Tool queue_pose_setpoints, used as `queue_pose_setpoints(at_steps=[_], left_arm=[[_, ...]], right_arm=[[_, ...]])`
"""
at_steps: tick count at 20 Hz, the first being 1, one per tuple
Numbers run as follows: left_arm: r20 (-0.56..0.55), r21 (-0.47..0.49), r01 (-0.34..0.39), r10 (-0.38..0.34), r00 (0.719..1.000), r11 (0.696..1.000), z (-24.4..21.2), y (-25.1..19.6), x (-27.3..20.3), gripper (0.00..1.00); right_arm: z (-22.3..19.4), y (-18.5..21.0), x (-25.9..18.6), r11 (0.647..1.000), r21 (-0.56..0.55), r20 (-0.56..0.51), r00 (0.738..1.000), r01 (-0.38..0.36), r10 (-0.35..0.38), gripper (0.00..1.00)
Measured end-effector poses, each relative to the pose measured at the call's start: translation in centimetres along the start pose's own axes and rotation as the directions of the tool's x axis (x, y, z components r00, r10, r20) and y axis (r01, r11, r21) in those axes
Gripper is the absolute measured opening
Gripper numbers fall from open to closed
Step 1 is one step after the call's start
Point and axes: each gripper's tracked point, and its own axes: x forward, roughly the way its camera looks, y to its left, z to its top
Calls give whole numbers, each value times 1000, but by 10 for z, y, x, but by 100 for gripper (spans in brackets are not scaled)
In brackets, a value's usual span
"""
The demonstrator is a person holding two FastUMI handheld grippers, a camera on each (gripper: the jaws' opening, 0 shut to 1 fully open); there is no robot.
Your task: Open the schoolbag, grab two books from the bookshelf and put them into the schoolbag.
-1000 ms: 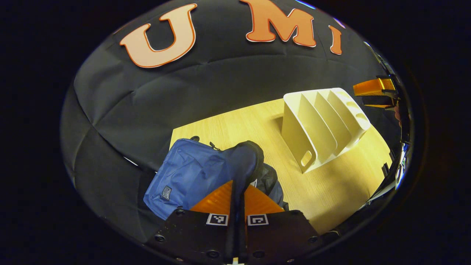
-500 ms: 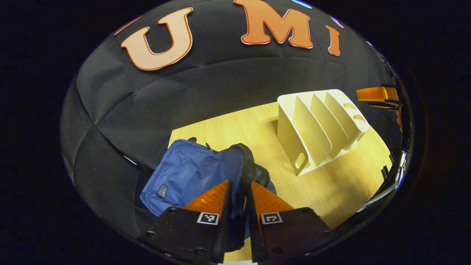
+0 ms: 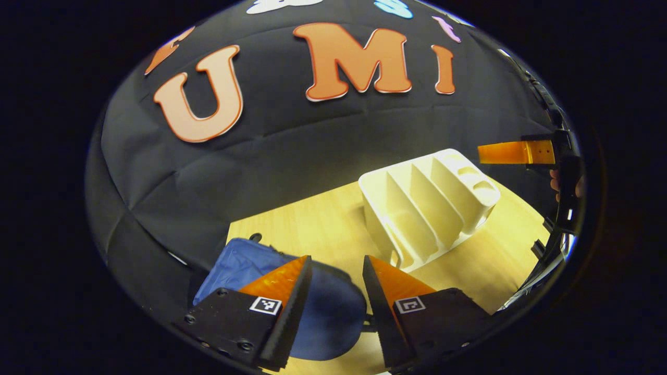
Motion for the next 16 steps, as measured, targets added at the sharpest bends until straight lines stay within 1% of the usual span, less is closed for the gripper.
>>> queue_pose_setpoints(at_steps=[1, 3, 4, 5, 6, 7, 10, 13, 14, 15, 16], left_arm=[[25, 9, 14, -15, 1000, 1000, 9, -9, -1, 64], [98, 33, 12, -15, 995, 999, 34, -20, -6, 67], [146, 45, 5, -12, 989, 999, 49, -24, -9, 74], [191, 50, 0, -9, 982, 999, 62, -30, -14, 78], [232, 53, -5, -7, 973, 999, 75, -35, -18, 88], [275, 53, -18, 3, 962, 998, 87, -36, -23, 90], [388, 28, -70, 54, 920, 997, 116, -35, -38, 92], [459, -22, -83, 84, 884, 996, 138, -35, -49, 95], [483, -35, -93, 98, 870, 995, 145, -33, -54, 100], [523, -50, -104, 115, 844, 993, 154, -31, -62, 100], [570, -62, -106, 122, 812, 992, 167, -30, -70, 100]], right_arm=[[5, -3, -3, 1000, -7, 23, 1000, 8, -8, 97], [12, -7, -10, 1000, -21, 63, 998, 20, -19, 97], [17, -10, -14, 999, -29, 83, 996, 27, -24, 97], [21, -13, -17, 999, -38, 102, 994, 35, -31, 97], [26, -15, -21, 998, -47, 122, 992, 43, -37, 96], [30, -17, -24, 997, -54, 142, 989, 53, -44, 96], [46, -20, -36, 995, -74, 212, 976, 69, -52, 97], [61, -22, -46, 991, -96, 282, 958, 89, -59, 96], [66, -22, -50, 989, -109, 304, 951, 95, -58, 96], [71, -22, -54, 987, -123, 328, 943, 102, -57, 96], [77, -22, -58, 985, -135, 353, 934, 110, -56, 96]])
